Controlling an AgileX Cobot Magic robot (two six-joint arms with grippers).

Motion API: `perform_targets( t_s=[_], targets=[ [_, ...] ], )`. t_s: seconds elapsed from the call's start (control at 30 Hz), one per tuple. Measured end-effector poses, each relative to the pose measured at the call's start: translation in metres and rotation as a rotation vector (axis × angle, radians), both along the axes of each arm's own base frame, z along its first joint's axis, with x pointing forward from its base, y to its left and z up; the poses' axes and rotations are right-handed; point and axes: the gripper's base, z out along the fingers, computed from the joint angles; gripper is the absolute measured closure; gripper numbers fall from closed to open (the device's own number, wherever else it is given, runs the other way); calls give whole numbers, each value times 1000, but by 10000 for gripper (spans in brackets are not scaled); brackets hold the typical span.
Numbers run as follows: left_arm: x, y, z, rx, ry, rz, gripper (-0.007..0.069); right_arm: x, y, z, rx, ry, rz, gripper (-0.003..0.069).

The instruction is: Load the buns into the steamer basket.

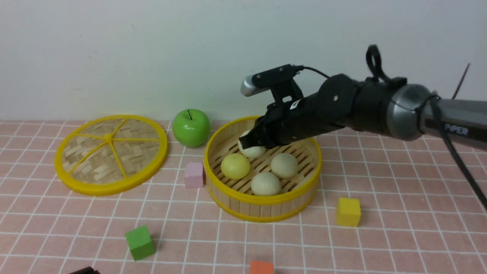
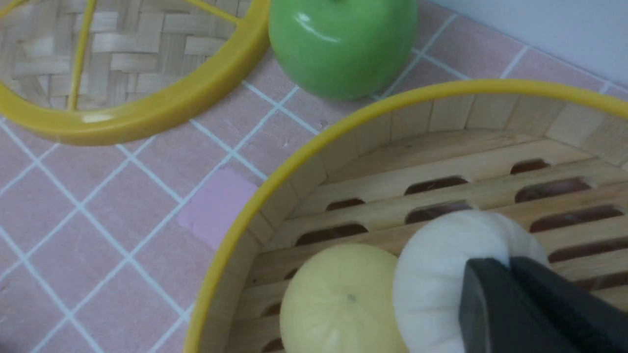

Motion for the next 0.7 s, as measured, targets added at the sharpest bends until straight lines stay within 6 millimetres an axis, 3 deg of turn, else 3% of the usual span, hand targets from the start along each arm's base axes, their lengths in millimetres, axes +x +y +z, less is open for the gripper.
perform_targets(
  t_s=[0.1, 0.13, 0.17, 0.23, 0.27, 0.33, 0.37, 0.43, 0.53, 0.63, 0.7],
  targets=[
    [0, 0, 0, 0, 0, 0, 545, 6, 0, -18, -15, -4, -20, 539],
    [0, 0, 0, 0, 0, 0, 543, 8, 0, -21, -17, -14, -29, 477],
    [0, 0, 0, 0, 0, 0, 543, 8, 0, -21, -17, -14, -29, 477],
    [0, 0, 0, 0, 0, 0, 538, 9, 0, -21, -24, -25, -27, 361],
    [0, 0, 0, 0, 0, 0, 538, 9, 0, -20, -25, -27, -27, 352],
    [0, 0, 0, 0, 0, 0, 533, 5, -1, -10, -21, -22, -10, 254],
    [0, 0, 0, 0, 0, 0, 533, 4, -1, -9, -20, -22, -7, 249],
    [0, 0, 0, 0, 0, 0, 533, -7, -2, 18, -14, -17, 35, 205],
    [0, 0, 0, 0, 0, 0, 531, -31, -11, 65, -25, -5, 116, 214],
    [0, 0, 0, 0, 0, 0, 529, -74, -29, 122, -47, 65, 156, 277],
    [0, 0, 0, 0, 0, 0, 529, -100, -45, 142, -115, 160, 147, 340]
  ],
)
